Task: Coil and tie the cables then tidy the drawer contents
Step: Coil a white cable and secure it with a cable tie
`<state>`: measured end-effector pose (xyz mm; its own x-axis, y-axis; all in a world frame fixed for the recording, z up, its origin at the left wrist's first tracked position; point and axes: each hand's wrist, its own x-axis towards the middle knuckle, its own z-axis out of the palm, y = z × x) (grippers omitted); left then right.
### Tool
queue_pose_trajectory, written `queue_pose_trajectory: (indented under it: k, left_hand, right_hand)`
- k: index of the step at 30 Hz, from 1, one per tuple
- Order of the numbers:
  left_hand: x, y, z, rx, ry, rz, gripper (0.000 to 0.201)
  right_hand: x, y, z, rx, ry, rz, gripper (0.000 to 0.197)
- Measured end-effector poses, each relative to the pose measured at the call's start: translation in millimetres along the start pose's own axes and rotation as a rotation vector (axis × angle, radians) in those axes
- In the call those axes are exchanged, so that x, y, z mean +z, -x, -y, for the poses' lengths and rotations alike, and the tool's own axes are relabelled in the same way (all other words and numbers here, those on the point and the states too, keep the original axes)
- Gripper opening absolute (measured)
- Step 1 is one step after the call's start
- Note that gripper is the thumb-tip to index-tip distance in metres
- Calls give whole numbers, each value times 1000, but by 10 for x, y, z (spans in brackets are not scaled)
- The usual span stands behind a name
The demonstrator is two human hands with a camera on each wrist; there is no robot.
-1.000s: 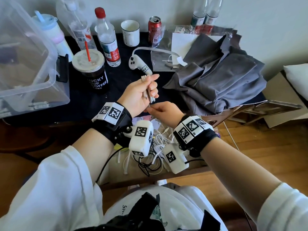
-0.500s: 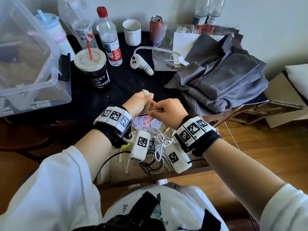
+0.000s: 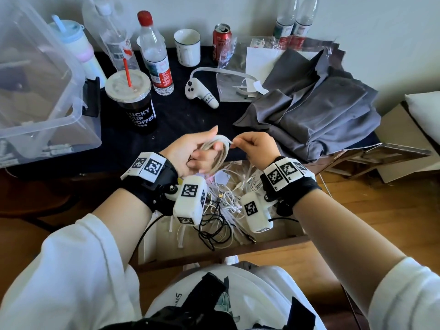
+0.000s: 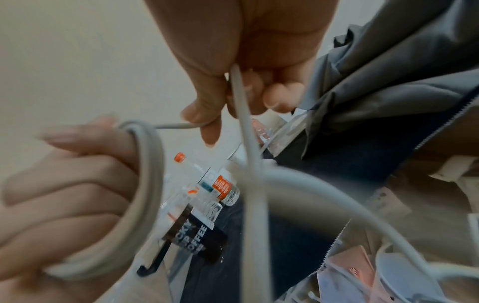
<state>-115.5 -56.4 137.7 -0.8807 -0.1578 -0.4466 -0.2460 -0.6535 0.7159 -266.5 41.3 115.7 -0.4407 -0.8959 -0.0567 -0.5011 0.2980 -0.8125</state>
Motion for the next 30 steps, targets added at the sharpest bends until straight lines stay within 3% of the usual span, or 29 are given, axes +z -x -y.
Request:
queue_pose_trajectory:
  k: [3,6,8,11,13,16,21,25,30]
  left_hand:
    - [35,-25,-59,158,162,56,42]
    - [119,-91,-79,293,301,43,38]
    - [152,-147,-81,372,305,-76,37]
    - [121,-227,-83,457,144,-281,33]
    - [73,-250,-58,472,42,-379,29]
    - [43,-237,12,429,-153,-479,21]
    - [-23,-199,69,167,-666,-505,19]
    - [-1,-105,96,16,-458,-332,31]
    - [-58,-52,108,118,-320,-217,13]
  right_hand:
    - [65,27,-16,18,-23,86,30]
    - [185,92,49,12,-53,196,20]
    - [240,132,106,14,-26,291,16]
    - [273,176,164,3,-3,403,19]
    - [263,189,192,-14,20,439,11]
    - [214,173,220,-50,79,431,10]
    - [133,127,221,-23,9,348,8]
    - [60,115,146,52,-256,203,32]
    - [-88,97,30,77,-410,111,25]
